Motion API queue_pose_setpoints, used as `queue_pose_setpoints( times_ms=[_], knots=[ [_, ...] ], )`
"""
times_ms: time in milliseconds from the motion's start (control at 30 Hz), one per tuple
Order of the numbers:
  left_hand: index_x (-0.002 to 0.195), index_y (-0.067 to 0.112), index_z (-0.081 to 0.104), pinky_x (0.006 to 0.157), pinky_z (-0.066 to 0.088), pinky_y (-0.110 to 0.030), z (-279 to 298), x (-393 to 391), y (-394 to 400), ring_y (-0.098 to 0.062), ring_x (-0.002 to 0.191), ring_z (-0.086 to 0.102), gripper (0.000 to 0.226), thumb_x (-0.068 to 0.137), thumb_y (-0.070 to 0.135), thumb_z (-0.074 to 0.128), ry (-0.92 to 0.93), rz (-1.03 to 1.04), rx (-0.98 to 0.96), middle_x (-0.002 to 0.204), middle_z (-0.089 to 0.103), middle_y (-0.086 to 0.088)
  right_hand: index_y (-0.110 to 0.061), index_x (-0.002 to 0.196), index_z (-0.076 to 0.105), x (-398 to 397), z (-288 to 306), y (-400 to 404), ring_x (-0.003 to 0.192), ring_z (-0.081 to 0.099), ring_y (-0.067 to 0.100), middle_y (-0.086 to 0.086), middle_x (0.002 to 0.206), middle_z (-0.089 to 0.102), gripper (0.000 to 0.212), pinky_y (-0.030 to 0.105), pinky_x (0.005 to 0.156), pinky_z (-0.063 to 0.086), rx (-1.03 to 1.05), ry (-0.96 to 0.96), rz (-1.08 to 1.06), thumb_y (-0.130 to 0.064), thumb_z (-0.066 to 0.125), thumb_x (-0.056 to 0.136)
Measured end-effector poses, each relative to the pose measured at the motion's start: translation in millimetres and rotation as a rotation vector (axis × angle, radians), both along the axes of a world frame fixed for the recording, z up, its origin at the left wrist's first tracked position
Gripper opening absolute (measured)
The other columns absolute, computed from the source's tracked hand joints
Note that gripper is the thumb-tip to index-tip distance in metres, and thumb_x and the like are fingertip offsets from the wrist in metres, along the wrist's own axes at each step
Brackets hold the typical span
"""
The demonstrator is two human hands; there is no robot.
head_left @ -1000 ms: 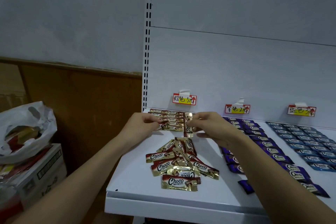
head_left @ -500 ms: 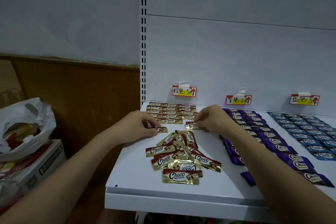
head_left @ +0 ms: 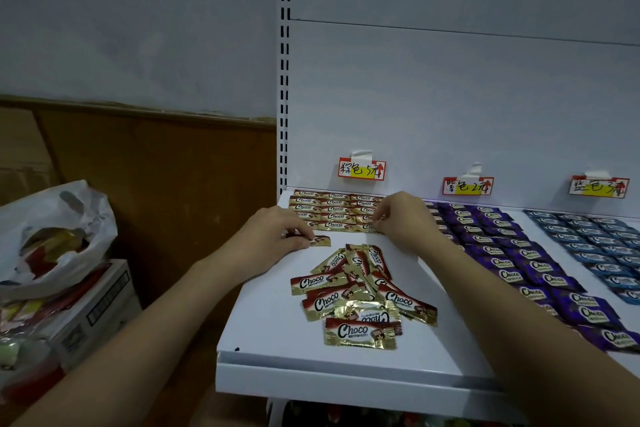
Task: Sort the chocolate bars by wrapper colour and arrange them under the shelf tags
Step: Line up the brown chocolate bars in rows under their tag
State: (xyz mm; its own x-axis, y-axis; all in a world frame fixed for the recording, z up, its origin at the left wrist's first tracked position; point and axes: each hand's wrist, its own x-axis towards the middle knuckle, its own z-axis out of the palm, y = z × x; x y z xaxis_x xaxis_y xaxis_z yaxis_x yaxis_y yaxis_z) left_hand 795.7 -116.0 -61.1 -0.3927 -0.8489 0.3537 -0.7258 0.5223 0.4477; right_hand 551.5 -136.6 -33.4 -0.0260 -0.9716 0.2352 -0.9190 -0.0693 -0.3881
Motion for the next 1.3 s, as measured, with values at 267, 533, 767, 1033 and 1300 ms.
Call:
queue_pose_setpoints(
  times_ms=[267,533,767,1033,1300],
  knots=[
    [0.108,0.025,0.073,0.079,0.036,-0.022,-2.3,4.3,0.6,-0.006,0.1,0.046,0.019,0.09,0.026,0.066,-0.012,0.075,-0.121,0.112,0.066,0.01,-0.021,0.101,0.072,20.5,-4.0,37.8,0.085,0.06,0.01,-0.006,0.096,0.067,0.016,0.028,0.074,0.05,-0.005,-0.161,0.252,-0.027,0.058,0.094],
    [0.108,0.025,0.073,0.085,0.041,-0.028,-2.8,0.4,0.9,-0.008,0.102,0.047,0.02,0.089,0.025,0.066,-0.014,0.129,-0.085,0.113,0.068,0.008,-0.019,0.091,0.074,21.1,-17.8,51.5,0.088,0.052,0.01,-0.007,0.093,0.06,0.013,0.025,0.075,0.04,-0.077,-0.153,0.29,-0.018,0.06,0.092],
    [0.109,0.029,0.072,0.076,0.032,-0.021,2.0,-3.6,6.8,-0.003,0.1,0.041,0.021,0.091,0.033,0.063,-0.068,0.129,-0.123,0.11,0.062,0.016,-0.018,0.094,0.074,17.1,-16.0,55.0,0.08,0.049,0.002,-0.02,0.08,0.053,0.015,0.014,0.066,0.037,-0.049,-0.168,0.293,-0.014,0.059,0.094],
    [0.091,0.035,0.075,0.065,0.04,-0.012,18.6,-30.9,20.6,0.007,0.085,0.057,0.011,0.084,0.041,0.07,0.025,-0.039,0.224,0.088,0.065,0.022,-0.018,0.108,0.07,2.0,-0.4,53.5,0.095,0.055,0.011,-0.003,0.109,0.062,0.021,0.018,0.073,0.04,0.08,-0.11,0.278,-0.014,0.052,0.098],
    [0.093,0.02,0.074,0.067,0.046,-0.009,31.5,-44.6,19.4,-0.003,0.087,0.06,0.008,0.087,0.016,0.07,-0.007,-0.047,0.373,0.094,0.068,0.01,-0.005,0.104,0.07,-12.6,22.3,58.6,0.058,0.059,0.014,0.004,0.078,0.069,0.024,0.032,0.066,0.054,0.272,-0.103,0.138,-0.025,0.062,0.094]
  ],
)
